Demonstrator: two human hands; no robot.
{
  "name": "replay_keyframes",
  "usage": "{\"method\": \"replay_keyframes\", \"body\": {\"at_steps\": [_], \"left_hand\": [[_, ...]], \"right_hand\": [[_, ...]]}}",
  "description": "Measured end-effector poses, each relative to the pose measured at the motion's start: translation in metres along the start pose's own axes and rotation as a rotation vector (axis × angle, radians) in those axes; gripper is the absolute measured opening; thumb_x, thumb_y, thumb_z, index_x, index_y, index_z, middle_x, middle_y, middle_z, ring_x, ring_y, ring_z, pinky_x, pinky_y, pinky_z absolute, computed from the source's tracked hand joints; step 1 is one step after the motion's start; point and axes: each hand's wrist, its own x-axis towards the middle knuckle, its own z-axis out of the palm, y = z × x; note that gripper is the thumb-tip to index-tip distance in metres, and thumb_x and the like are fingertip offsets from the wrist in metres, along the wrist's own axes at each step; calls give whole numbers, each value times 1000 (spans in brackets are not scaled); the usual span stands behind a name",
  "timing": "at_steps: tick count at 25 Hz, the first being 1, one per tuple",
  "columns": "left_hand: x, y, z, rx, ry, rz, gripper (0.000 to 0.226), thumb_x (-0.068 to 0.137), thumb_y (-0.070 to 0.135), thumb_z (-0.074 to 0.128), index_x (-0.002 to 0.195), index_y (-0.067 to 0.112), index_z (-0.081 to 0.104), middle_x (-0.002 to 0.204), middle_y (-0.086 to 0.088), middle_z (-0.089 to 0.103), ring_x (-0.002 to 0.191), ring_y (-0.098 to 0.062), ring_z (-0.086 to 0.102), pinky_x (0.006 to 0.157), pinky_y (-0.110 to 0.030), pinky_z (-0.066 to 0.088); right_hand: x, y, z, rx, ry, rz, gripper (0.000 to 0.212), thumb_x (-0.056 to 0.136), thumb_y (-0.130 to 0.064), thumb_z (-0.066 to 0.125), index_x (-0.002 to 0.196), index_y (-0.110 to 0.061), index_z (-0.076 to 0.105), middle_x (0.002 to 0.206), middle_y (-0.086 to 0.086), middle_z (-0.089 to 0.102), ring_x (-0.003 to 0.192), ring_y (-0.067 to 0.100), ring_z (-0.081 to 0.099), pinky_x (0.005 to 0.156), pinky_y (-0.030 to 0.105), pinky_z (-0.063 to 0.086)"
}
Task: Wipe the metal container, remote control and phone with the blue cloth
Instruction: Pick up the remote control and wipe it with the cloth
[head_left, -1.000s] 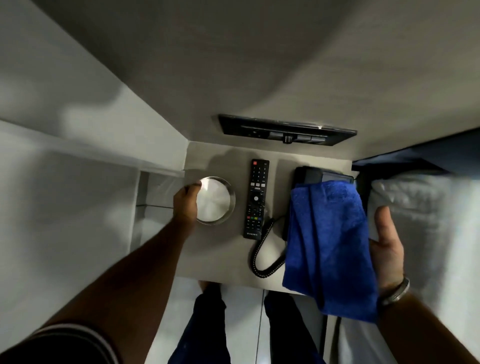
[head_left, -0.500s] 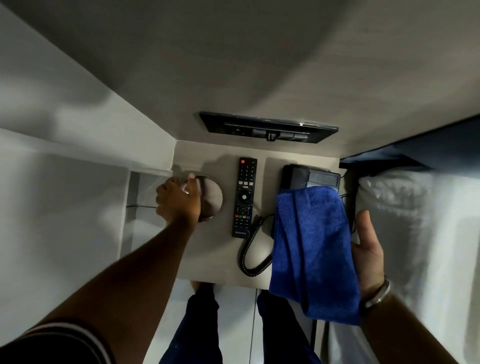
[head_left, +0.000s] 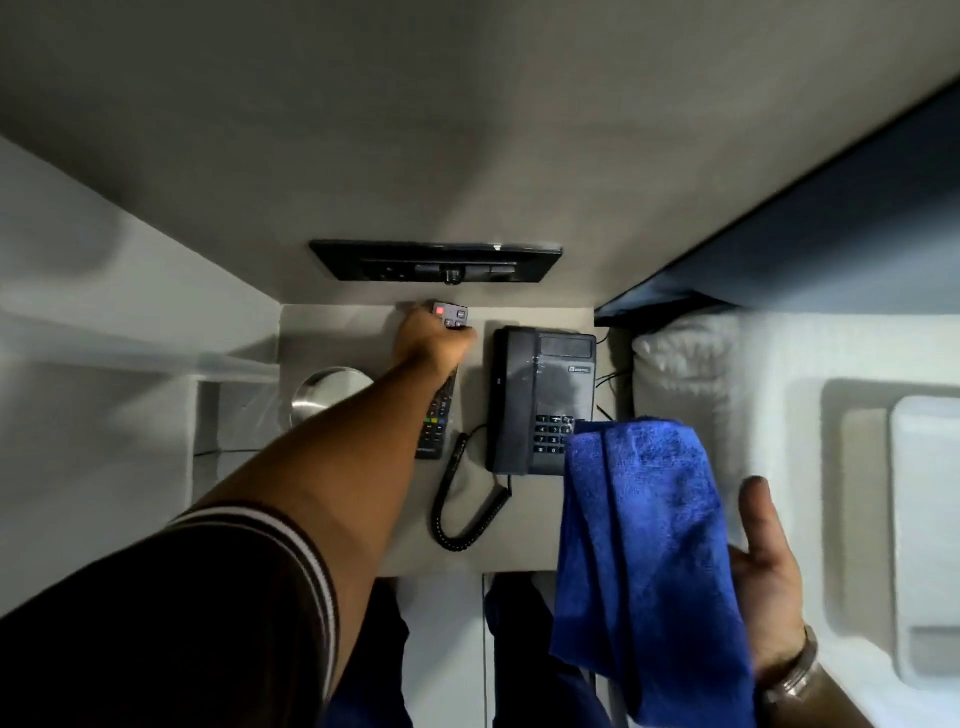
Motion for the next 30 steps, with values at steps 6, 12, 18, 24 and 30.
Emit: {"method": "replay_keyframes", "body": {"at_steps": [6, 12, 18, 24, 30], "left_hand": [[-96, 28, -116, -827, -294, -47, 6, 84, 11, 70, 83, 16, 69, 65, -1, 69, 53, -12, 67, 57, -24, 54], [-226, 58, -308, -1165, -581, -164, 59, 87, 65, 51, 94, 8, 64, 65, -11, 61, 67, -34, 71, 80, -50, 58], [-346, 74, -421, -1417, -534, 171, 67, 91, 68, 41, 92, 10, 73, 72, -9, 68, 70, -30, 71, 67, -37, 61], [-406, 76, -508, -1675, -479, 520, 43, 84, 42, 53, 105, 6, 66, 101, -14, 68, 87, -33, 72, 80, -45, 60], [-404, 41, -521, -1871, -278, 457, 38, 77, 53, 54, 85, 17, 61, 73, -9, 69, 84, -34, 69, 83, -53, 53]], "right_hand": [[-55, 15, 77, -75, -24, -94, 78, 91, -64, 29, 137, -1, 40, 139, 22, 48, 134, 34, 36, 113, 46, 18], [-77, 34, 220, -596, 75, -429, 41, 92, -34, 50, 124, -11, 58, 121, 21, 62, 114, 35, 58, 94, 48, 47], [-92, 82, 389, -1272, -278, -972, 15, 93, -19, 51, 98, -19, 65, 92, -10, 70, 84, 2, 62, 78, 18, 49], [-72, 141, 502, -1974, -825, -1088, 50, 93, -16, 44, 141, -11, 34, 154, 12, 25, 145, 21, 6, 119, 36, 3], [-83, 174, 480, -1492, -848, -509, 46, 89, -25, 45, 132, -9, 49, 146, 10, 41, 130, 17, 38, 111, 39, 31]]}}
